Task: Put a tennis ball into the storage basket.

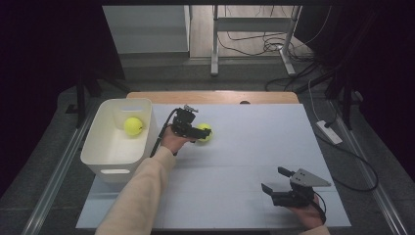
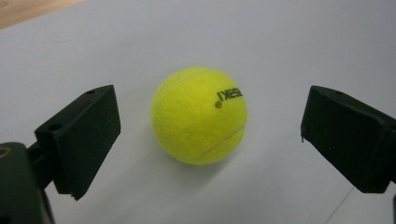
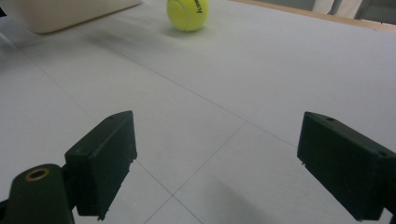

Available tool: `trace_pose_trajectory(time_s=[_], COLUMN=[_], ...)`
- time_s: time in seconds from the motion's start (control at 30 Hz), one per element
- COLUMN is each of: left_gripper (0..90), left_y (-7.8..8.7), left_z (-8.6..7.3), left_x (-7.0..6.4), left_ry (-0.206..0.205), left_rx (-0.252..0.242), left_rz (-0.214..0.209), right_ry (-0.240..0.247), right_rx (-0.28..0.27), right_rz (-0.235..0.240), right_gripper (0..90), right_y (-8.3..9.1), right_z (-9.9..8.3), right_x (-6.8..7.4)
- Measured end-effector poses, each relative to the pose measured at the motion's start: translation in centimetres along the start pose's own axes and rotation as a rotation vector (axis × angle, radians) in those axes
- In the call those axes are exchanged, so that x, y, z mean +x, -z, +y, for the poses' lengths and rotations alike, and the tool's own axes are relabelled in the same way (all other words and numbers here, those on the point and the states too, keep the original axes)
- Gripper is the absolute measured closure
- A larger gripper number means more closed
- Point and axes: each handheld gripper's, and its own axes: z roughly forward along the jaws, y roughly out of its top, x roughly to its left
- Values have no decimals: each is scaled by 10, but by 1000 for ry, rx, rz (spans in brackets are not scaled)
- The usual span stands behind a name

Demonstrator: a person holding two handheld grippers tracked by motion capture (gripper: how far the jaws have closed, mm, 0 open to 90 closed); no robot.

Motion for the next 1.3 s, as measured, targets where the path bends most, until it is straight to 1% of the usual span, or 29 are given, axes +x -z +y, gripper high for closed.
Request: trace_pose_trajectory(time_s=[0.17,0.4,0.47,0.6,0.8,0.87,1.1,1.27,1.3], left_gripper=[56,58,59,60,69,79,116,153,195], left_y=[-3,-9,-12,-20,-30,-32,-34,-39,-40], left_z=[0,2,2,1,-1,-1,-2,-3,-4], left_x=[0,1,0,0,2,3,4,5,6], left_ry=[1,-3,-9,-6,5,12,13,14,16], left_rx=[-6,3,10,22,35,34,28,52,56], left_rz=[3,6,6,3,7,3,6,7,8], right_ry=[1,-5,-3,-5,-7,-7,-7,-5,-5], right_rx=[2,-1,3,2,0,1,1,1,0], right_rz=[0,4,3,4,5,5,5,5,4], right_gripper=[117,117,117,117,117,117,117,117,117], right_y=[-1,-1,-1,-1,-1,-1,-1,-1,-1], right_z=[0,-1,-1,-1,-1,-1,-1,-1,-1], right_x=[0,-1,-1,-1,-1,-1,-1,-1,-1])
